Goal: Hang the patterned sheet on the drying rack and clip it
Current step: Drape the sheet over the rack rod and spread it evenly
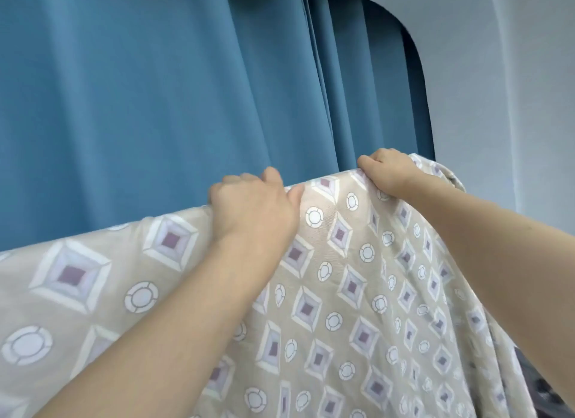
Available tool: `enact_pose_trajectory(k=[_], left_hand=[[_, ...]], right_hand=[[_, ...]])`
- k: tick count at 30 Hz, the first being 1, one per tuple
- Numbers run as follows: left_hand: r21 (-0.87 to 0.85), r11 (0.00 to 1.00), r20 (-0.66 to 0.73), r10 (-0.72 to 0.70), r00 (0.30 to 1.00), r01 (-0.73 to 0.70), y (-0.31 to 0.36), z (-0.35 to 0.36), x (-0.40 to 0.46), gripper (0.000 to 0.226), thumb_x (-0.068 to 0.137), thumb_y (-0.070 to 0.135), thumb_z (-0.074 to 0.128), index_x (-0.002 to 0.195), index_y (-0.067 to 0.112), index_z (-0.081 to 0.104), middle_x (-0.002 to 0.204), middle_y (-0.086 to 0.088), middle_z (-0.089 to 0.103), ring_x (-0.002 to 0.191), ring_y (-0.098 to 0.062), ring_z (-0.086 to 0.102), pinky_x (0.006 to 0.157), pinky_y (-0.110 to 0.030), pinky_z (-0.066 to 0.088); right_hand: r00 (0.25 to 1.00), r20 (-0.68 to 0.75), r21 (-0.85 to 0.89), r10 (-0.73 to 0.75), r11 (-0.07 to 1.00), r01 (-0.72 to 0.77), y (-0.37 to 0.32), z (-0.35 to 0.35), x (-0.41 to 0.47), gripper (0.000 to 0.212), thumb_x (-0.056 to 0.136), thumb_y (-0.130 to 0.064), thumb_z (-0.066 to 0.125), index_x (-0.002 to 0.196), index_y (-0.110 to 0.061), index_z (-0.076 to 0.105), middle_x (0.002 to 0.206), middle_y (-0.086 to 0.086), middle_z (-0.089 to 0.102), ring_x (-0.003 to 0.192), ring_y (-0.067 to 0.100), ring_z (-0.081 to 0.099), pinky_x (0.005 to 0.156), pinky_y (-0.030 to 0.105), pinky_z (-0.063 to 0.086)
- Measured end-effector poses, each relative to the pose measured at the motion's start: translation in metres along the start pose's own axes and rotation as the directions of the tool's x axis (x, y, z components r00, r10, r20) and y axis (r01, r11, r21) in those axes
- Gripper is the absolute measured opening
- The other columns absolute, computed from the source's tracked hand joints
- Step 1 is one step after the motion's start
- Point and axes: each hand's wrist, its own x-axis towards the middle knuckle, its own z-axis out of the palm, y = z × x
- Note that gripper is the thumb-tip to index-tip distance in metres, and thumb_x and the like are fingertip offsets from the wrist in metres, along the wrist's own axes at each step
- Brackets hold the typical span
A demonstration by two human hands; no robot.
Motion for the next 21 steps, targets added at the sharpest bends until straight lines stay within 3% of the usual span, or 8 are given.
enact_pose_trajectory(k=[4, 8, 11, 13, 14, 16, 18, 21], left_hand=[[0.088, 0.996, -0.147, 0.005, 0.989, 0.008, -0.033, 0.021, -0.028, 0.038, 0.1, 0.048, 0.022, 0.077, 0.019, 0.033, 0.066, -0.002, 0.049, 0.058, -0.022, 0.029, 0.056, -0.031, 0.022], [-0.012, 1.0, -0.099, -0.012, 0.995, 0.011, -0.043, 0.009, -0.014, 0.048, 0.104, 0.043, 0.015, 0.069, 0.019, 0.037, 0.056, 0.001, 0.032, 0.054, -0.022, 0.035, 0.048, -0.027, 0.018], [-0.144, 0.99, 0.035, 0.007, 0.999, -0.001, -0.038, -0.001, 0.003, 0.049, 0.105, 0.035, 0.013, 0.083, 0.015, 0.052, 0.069, -0.004, 0.044, 0.072, -0.028, 0.048, 0.063, -0.033, 0.032], [-0.225, 0.974, 0.169, 0.031, 0.985, 0.008, -0.035, -0.008, 0.016, 0.044, 0.105, 0.028, 0.016, 0.115, 0.013, 0.056, 0.106, -0.01, 0.059, 0.101, -0.032, 0.055, 0.081, -0.038, 0.04], [-0.281, 0.959, 0.251, 0.048, 0.967, 0.026, -0.034, -0.011, 0.021, 0.043, 0.105, 0.027, 0.017, 0.127, 0.014, 0.051, 0.127, -0.009, 0.055, 0.116, -0.032, 0.051, 0.092, -0.04, 0.04], [-0.378, 0.924, 0.382, 0.106, 0.918, 0.051, -0.034, -0.022, 0.026, 0.044, 0.106, 0.025, 0.018, 0.139, 0.013, 0.045, 0.147, -0.008, 0.042, 0.131, -0.029, 0.042, 0.104, -0.038, 0.035], [-0.42, 0.906, 0.398, 0.136, 0.907, 0.049, -0.037, -0.028, 0.025, 0.043, 0.107, 0.024, 0.018, 0.137, 0.012, 0.046, 0.148, -0.009, 0.041, 0.131, -0.028, 0.042, 0.103, -0.036, 0.033], [-0.37, 0.926, 0.255, 0.024, 0.967, 0.075, -0.047, -0.024, -0.001, 0.034, 0.104, 0.029, 0.023, 0.097, 0.015, 0.053, 0.121, -0.009, 0.059, 0.1, -0.03, 0.052, 0.082, -0.037, 0.038]], right_hand=[[0.998, 0.063, -0.056, -0.008, 0.998, 0.011, -0.013, -0.001, -0.006, 0.039, 0.1, -0.025, 0.03, 0.065, -0.009, 0.039, 0.075, 0.012, 0.051, 0.086, 0.036, 0.051, 0.074, 0.039, 0.039], [0.989, 0.09, -0.139, -0.114, 0.982, 0.125, -0.023, 0.007, -0.018, 0.041, 0.104, -0.027, 0.019, 0.077, -0.01, 0.045, 0.088, 0.013, 0.06, 0.096, 0.036, 0.052, 0.084, 0.04, 0.036], [0.92, -0.149, 0.005, -0.363, 0.93, 0.368, -0.028, 0.016, -0.039, 0.041, 0.102, -0.035, 0.023, 0.088, -0.013, 0.055, 0.092, 0.005, 0.06, 0.095, 0.027, 0.053, 0.086, 0.039, 0.035], [0.808, -0.299, 0.08, -0.508, 0.83, 0.552, -0.049, 0.024, -0.058, 0.038, 0.1, -0.033, 0.027, 0.101, -0.011, 0.058, 0.095, 0.002, 0.063, 0.091, 0.022, 0.055, 0.084, 0.039, 0.039], [0.778, -0.312, 0.078, -0.546, 0.801, 0.593, -0.061, 0.03, -0.065, 0.039, 0.1, -0.034, 0.026, 0.098, -0.011, 0.058, 0.09, 0.001, 0.062, 0.085, 0.023, 0.055, 0.08, 0.038, 0.04], [0.775, -0.297, -0.014, -0.558, 0.814, 0.58, -0.079, 0.04, -0.074, 0.041, 0.1, -0.039, 0.02, 0.08, -0.017, 0.049, 0.074, -0.003, 0.05, 0.071, 0.025, 0.047, 0.071, 0.038, 0.036], [0.8, -0.301, -0.071, -0.519, 0.849, 0.524, -0.09, 0.041, -0.074, 0.043, 0.1, -0.041, 0.017, 0.065, -0.021, 0.033, 0.061, -0.007, 0.037, 0.062, 0.025, 0.039, 0.066, 0.036, 0.03], [0.9, -0.194, -0.061, -0.39, 0.92, 0.386, -0.101, 0.033, -0.064, 0.054, 0.1, -0.04, 0.019, 0.053, -0.016, 0.029, 0.05, -0.002, 0.037, 0.058, 0.029, 0.04, 0.06, 0.035, 0.026]])
